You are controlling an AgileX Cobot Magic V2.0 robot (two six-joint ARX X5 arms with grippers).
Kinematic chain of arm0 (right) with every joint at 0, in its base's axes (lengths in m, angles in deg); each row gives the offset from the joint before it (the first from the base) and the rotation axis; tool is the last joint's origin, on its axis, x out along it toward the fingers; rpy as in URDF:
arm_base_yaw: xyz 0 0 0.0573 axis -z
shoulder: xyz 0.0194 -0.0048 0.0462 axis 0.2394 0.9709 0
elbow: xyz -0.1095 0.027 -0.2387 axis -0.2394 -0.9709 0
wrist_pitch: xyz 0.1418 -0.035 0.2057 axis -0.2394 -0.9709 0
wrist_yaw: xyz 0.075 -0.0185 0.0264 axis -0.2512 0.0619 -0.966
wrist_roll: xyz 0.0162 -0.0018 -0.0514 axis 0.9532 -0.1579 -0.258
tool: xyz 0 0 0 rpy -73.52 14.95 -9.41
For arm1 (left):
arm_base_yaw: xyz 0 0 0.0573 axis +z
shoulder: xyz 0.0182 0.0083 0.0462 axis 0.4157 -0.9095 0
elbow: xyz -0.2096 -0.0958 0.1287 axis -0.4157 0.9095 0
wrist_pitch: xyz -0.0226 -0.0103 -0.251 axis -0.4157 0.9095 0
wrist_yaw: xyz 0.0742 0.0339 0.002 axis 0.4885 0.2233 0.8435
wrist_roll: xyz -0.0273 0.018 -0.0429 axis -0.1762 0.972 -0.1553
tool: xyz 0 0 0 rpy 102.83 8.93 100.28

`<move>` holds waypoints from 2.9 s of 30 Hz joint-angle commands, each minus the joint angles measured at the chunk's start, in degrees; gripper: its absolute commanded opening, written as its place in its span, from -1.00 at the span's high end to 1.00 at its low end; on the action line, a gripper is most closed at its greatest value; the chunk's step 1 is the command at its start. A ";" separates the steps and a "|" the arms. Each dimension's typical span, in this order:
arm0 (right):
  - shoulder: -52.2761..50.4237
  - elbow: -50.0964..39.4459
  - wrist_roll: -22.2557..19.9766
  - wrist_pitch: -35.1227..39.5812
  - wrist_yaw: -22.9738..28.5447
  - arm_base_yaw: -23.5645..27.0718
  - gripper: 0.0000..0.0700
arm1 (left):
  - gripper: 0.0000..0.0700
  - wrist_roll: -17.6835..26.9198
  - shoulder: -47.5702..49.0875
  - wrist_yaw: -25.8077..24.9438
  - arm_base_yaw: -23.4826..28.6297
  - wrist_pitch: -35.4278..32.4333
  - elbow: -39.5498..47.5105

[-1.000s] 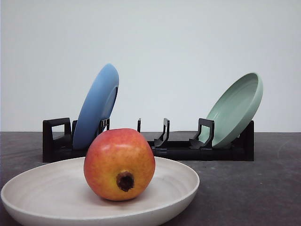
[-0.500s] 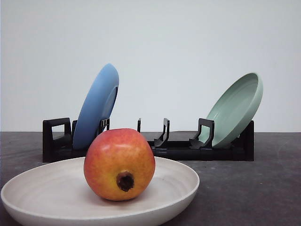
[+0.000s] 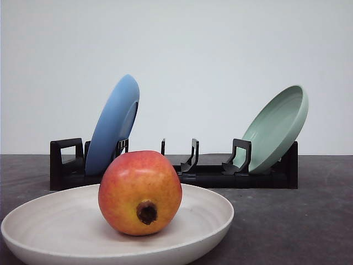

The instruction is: Place pomegranate in white plate

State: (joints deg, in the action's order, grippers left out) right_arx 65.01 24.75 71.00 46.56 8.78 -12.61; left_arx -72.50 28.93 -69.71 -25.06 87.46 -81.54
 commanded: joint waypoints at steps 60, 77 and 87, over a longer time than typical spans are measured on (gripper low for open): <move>-0.09 -0.24 0.00 0.46 -0.02 -0.02 0.91 | 1.00 0.50 0.09 0.13 0.09 0.15 0.63; -0.09 -0.24 0.00 0.46 -0.02 -0.02 0.91 | 1.00 0.50 0.09 0.13 0.09 0.15 0.63; -0.09 -0.24 0.00 0.46 -0.02 -0.02 0.91 | 1.00 0.50 0.09 0.12 0.09 0.15 0.63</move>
State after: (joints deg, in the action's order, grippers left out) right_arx 65.01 24.75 71.00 46.56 8.78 -12.61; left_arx -72.50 28.93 -69.71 -25.06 87.46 -81.54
